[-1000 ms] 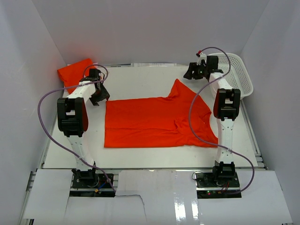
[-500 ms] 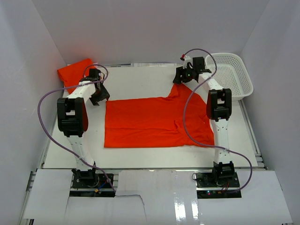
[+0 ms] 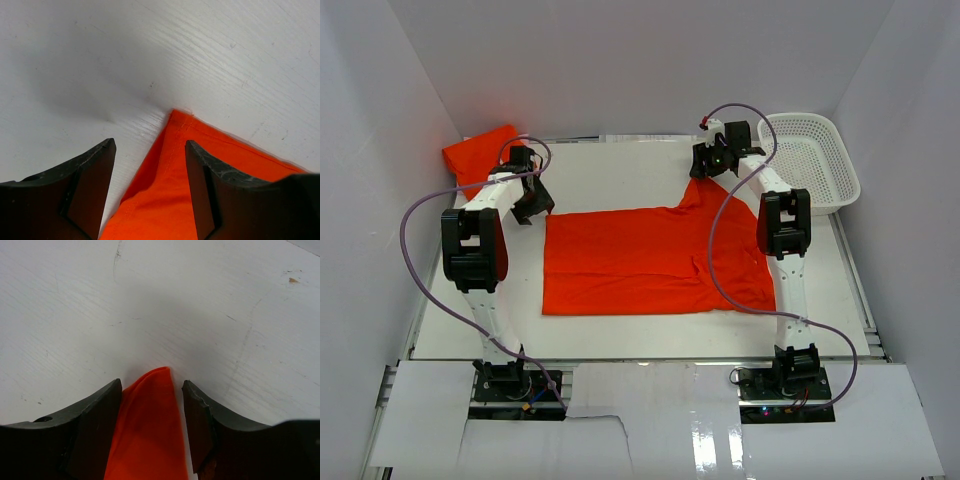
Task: Fold and stack the t-shirts
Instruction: Grap the side of the flattened tshirt furthest away from the robot with both arms
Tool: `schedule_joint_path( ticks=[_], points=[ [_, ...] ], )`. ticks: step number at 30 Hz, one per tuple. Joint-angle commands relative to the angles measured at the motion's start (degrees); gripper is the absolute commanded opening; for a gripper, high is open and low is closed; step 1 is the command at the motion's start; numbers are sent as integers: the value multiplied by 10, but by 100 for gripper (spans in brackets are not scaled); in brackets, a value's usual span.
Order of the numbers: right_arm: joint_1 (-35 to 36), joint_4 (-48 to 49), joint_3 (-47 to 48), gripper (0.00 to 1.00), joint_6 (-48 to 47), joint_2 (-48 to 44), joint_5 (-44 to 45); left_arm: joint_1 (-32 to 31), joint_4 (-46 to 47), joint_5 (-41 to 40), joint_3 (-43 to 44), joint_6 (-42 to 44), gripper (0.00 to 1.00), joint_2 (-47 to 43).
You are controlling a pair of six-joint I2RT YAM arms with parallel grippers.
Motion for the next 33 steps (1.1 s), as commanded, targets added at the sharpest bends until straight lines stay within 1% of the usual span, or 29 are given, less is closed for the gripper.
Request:
schedule_joint_path(
  ticks=[1, 2, 3, 5, 8, 9, 16, 24, 33],
  points=[
    [-4, -18, 15, 58, -2, -21, 15, 3, 10, 5, -5, 6, 69, -36],
    [-4, -16, 16, 57, 0, -20, 16, 3, 10, 5, -5, 7, 69, -36],
    [-4, -16, 16, 51, 1, -20, 16, 3, 10, 5, -5, 7, 69, -36],
    [-4, -16, 16, 46, 2, -20, 16, 3, 10, 4, -5, 7, 69, -36],
    [-4, -16, 14, 20, 1, -21, 15, 3, 10, 2, -4, 11, 69, -34],
    [-4, -16, 12, 8, 2, -22, 13, 3, 10, 3, -4, 12, 69, -33],
    [-5, -15, -26, 8, -5, -49, 8, 4, 9, -1, 0, 15, 69, -19],
    [-6, -14, -63, 8, -16, -77, 6, 8, 4, 5, 34, 17, 69, 2],
    [-7, -15, -65, 8, -17, -81, 4, 8, 2, 54, 53, 20, 68, 52]
  ],
)
